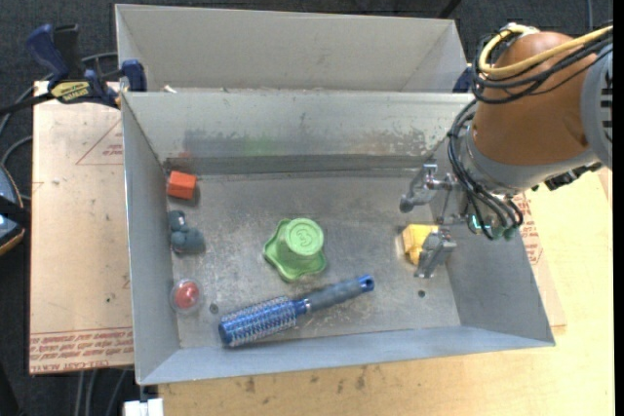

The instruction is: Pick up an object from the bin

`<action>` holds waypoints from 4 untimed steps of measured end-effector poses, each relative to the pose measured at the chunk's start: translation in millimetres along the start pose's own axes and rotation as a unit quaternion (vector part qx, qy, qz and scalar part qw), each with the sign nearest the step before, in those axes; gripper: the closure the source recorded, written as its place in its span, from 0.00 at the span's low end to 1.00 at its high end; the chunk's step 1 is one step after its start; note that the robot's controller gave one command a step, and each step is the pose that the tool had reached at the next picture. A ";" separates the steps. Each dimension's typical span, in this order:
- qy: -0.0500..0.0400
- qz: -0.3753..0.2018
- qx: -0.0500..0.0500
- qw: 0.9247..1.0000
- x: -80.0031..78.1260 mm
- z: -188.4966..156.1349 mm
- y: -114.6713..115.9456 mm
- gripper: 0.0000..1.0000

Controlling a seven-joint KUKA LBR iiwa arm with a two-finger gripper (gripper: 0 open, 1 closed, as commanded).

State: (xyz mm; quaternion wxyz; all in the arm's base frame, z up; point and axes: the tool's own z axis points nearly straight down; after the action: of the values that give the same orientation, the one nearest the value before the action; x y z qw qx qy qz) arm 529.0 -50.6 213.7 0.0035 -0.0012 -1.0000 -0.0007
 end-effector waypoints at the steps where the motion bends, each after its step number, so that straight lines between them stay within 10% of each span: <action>1: -0.001 -0.105 0.001 0.995 0.2 94.3 -66.9 0.00; 4: -0.006 -0.016 0.001 1.000 -12.1 121.2 -65.6 0.00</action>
Offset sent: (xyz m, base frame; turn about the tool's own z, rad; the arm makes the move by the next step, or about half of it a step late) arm 0.0004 -0.0652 -0.0911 -0.2147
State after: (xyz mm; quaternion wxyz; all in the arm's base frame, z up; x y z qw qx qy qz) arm 540.1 -116.1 92.3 -0.0029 0.0144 -0.9999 0.0001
